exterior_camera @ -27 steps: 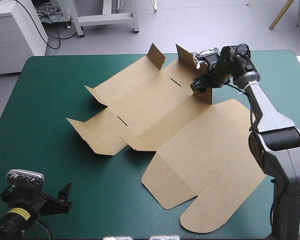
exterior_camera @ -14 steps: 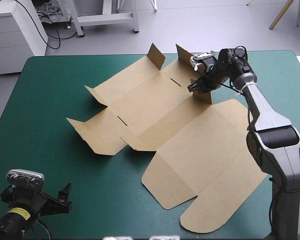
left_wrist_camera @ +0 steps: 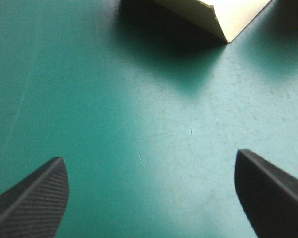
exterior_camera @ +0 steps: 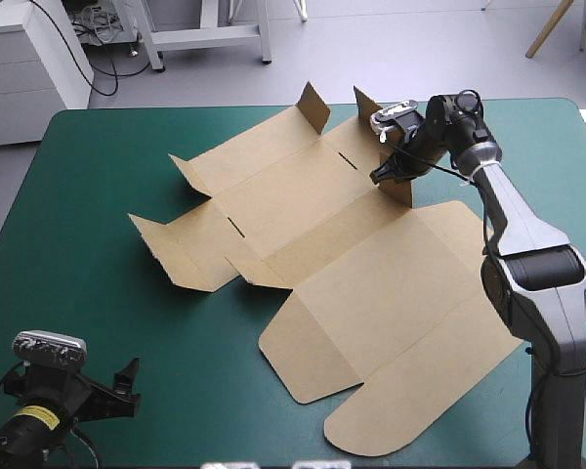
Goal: Fold the box
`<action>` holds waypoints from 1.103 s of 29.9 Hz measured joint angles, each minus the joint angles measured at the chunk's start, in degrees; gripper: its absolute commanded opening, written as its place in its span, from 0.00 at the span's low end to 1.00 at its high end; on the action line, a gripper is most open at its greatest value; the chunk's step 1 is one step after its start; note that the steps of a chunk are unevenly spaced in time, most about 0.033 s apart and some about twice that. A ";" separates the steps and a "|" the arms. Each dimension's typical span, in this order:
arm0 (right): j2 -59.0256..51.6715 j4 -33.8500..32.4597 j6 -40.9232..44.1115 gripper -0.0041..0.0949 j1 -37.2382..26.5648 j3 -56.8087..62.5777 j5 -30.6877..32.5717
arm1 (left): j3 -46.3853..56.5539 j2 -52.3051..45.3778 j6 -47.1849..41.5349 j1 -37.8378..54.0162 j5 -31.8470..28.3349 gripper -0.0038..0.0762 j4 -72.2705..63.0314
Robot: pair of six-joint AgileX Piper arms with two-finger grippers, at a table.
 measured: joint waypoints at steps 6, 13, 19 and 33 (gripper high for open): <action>0.00 1.11 -6.28 0.02 0.00 0.00 0.00 | 0.00 0.00 0.04 0.00 0.00 0.84 -0.02; 0.00 8.44 -24.50 0.02 -0.05 0.00 -1.31 | 0.00 0.00 0.04 0.00 0.00 0.84 -0.02; 0.00 14.80 -36.24 0.02 -0.05 0.00 -2.10 | 0.00 0.00 0.04 0.00 0.00 0.84 -0.02; 0.00 30.07 -72.40 0.02 0.19 0.00 0.41 | 0.00 0.00 0.04 0.00 0.00 0.84 -0.07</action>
